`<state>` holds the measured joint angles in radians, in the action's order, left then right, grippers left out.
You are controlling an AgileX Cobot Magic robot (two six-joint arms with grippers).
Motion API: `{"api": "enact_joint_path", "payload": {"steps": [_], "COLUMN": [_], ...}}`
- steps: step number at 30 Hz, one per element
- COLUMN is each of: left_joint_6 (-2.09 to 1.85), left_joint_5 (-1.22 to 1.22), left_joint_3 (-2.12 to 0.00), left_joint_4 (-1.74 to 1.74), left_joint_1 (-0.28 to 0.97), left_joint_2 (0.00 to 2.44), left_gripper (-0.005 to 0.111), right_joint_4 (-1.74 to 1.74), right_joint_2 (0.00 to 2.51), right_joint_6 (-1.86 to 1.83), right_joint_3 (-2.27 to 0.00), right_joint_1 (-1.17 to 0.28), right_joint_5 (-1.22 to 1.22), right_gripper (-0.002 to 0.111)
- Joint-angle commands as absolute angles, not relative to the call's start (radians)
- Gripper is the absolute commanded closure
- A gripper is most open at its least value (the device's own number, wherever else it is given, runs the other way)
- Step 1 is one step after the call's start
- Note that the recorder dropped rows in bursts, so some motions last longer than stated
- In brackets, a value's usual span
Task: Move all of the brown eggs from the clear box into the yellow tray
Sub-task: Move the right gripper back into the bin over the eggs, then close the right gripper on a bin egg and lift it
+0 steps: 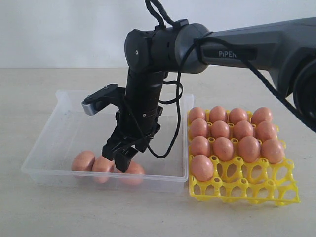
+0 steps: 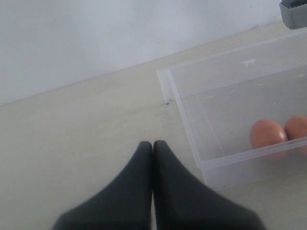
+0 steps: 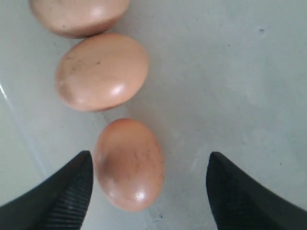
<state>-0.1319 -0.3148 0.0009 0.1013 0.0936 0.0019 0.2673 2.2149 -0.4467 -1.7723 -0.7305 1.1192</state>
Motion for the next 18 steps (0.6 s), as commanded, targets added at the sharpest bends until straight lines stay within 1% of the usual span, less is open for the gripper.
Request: {"api": "enact_joint_path", "payload": {"steps": [1, 7, 9, 10, 12, 13, 14, 15, 18], "left_joint_6": [-0.132, -0.132, -0.132, -0.132, -0.132, -0.132, -0.132, -0.132, -0.132], "left_joint_5": [-0.307, -0.307, -0.307, -0.307, -0.307, -0.307, -0.307, -0.307, -0.307], "left_joint_3": [0.000, 0.000, 0.000, 0.000, 0.000, 0.000, 0.000, 0.000, 0.000], "left_joint_4": [0.093, 0.093, 0.093, 0.093, 0.093, 0.093, 0.093, 0.093, 0.093], "left_joint_1": [0.092, 0.092, 0.092, 0.092, 0.092, 0.092, 0.092, 0.092, 0.092], "left_joint_2": [0.000, 0.000, 0.000, 0.000, 0.000, 0.000, 0.000, 0.000, 0.000], "left_gripper": [0.111, 0.111, 0.111, 0.111, 0.111, 0.111, 0.111, 0.111, 0.111], "right_joint_4": [0.269, 0.279, 0.279, 0.279, 0.275, 0.275, 0.270, 0.266, 0.220], "right_joint_2": [2.226, 2.282, 2.297, 2.306, 2.312, 2.312, 2.312, 2.312, 2.305], "right_joint_6": [-0.391, -0.386, -0.386, -0.386, -0.386, -0.392, -0.394, -0.399, -0.401], "right_joint_3": [-1.769, -1.769, -1.769, -1.769, -1.769, -1.769, -1.769, -1.769, -1.769], "right_joint_1": [-0.730, -0.730, -0.730, -0.730, -0.730, -0.730, -0.730, -0.730, -0.730], "right_joint_5": [1.145, 1.158, 1.158, 1.158, 1.151, 1.148, 1.146, 1.140, 1.131], "right_gripper": [0.044, 0.044, 0.049, 0.055, 0.071, 0.084, 0.094, 0.107, 0.108]}}
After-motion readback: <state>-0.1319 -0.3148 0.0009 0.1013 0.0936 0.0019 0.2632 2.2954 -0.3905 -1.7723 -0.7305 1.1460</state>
